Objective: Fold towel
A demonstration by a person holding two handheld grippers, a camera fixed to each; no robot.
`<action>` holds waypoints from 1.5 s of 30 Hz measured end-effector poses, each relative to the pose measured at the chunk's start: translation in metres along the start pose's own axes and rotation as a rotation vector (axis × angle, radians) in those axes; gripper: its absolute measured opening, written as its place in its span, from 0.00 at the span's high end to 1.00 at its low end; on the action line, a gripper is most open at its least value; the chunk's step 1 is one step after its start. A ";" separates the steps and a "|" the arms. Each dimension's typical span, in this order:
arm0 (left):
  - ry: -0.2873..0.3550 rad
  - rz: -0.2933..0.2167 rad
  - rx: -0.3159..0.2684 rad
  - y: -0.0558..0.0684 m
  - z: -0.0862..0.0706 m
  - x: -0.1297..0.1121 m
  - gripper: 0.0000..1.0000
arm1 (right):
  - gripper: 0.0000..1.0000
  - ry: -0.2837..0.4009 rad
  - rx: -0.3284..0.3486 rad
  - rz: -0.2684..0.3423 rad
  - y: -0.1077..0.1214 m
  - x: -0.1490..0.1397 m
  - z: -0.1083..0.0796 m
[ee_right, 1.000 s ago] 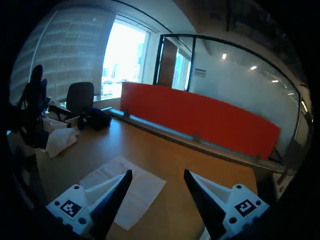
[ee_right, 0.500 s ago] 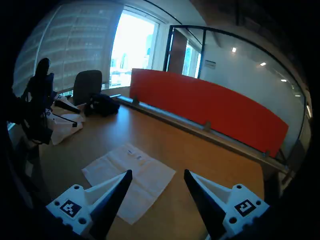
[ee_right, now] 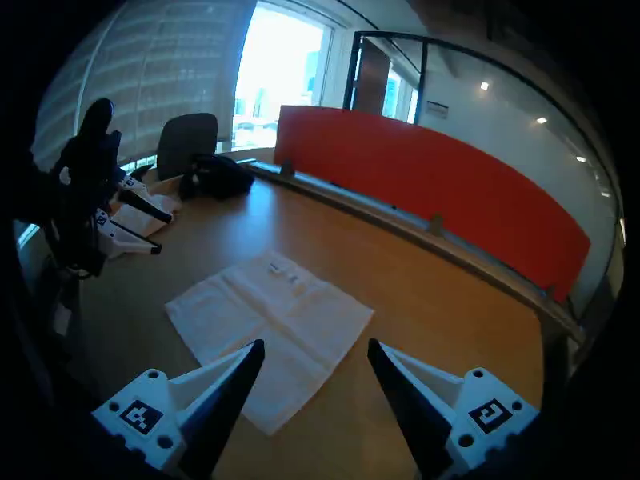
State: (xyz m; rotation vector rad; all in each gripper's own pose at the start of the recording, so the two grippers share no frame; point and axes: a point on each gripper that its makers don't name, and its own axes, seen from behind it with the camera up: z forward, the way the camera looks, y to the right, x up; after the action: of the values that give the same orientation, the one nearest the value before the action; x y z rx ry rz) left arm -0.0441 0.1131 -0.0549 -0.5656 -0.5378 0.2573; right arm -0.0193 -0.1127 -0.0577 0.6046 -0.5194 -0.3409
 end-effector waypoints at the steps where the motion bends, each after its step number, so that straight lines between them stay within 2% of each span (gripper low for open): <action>1: -0.011 0.001 -0.004 0.002 0.003 -0.005 0.05 | 0.00 -0.008 0.003 0.000 -0.001 -0.005 0.002; 9: -0.097 0.027 -0.043 0.014 0.022 -0.045 0.05 | 0.00 -0.069 0.037 -0.010 -0.018 -0.037 0.018; 18: -0.180 0.033 -0.096 0.028 0.036 -0.075 0.05 | 0.00 -0.136 0.079 -0.006 -0.037 -0.072 0.030; 26: -0.246 0.045 -0.150 0.045 0.045 -0.092 0.05 | 0.00 -0.197 0.115 -0.017 -0.048 -0.100 0.035; 33: -0.295 0.074 -0.169 0.055 0.052 -0.107 0.05 | 0.00 -0.235 0.135 -0.006 -0.051 -0.119 0.039; 45: -0.314 0.058 -0.181 0.060 0.060 -0.112 0.05 | 0.03 -0.276 0.160 0.008 -0.050 -0.138 0.045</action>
State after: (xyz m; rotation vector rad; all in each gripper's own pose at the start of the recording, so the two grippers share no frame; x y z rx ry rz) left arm -0.1754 0.1468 -0.0929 -0.7222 -0.8553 0.3574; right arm -0.1650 -0.1099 -0.1064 0.7142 -0.8199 -0.3800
